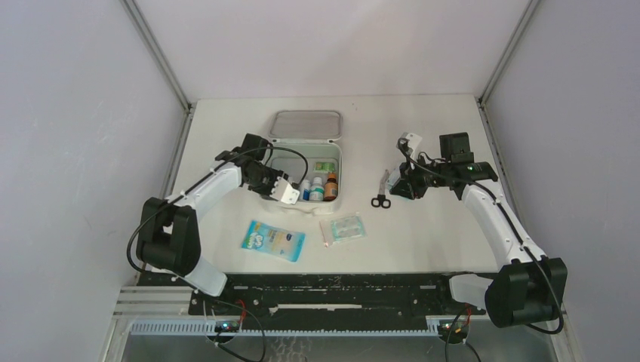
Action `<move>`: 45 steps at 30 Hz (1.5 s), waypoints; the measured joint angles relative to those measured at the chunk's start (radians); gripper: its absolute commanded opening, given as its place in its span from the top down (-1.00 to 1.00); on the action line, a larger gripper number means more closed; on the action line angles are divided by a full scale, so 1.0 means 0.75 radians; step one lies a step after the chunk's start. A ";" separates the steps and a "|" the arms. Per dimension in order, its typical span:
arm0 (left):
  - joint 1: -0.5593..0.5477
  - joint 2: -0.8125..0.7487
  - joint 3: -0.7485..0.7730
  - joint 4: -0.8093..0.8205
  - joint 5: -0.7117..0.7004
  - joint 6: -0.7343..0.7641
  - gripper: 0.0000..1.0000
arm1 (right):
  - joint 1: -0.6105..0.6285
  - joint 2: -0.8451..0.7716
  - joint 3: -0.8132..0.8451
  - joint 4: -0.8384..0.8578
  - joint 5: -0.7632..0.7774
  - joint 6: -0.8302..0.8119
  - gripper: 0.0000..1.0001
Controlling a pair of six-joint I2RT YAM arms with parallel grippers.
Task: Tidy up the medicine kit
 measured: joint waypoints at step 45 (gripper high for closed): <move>0.003 -0.195 0.107 0.291 -0.052 -1.226 -1.00 | 0.015 0.009 -0.001 0.083 0.296 0.119 -0.58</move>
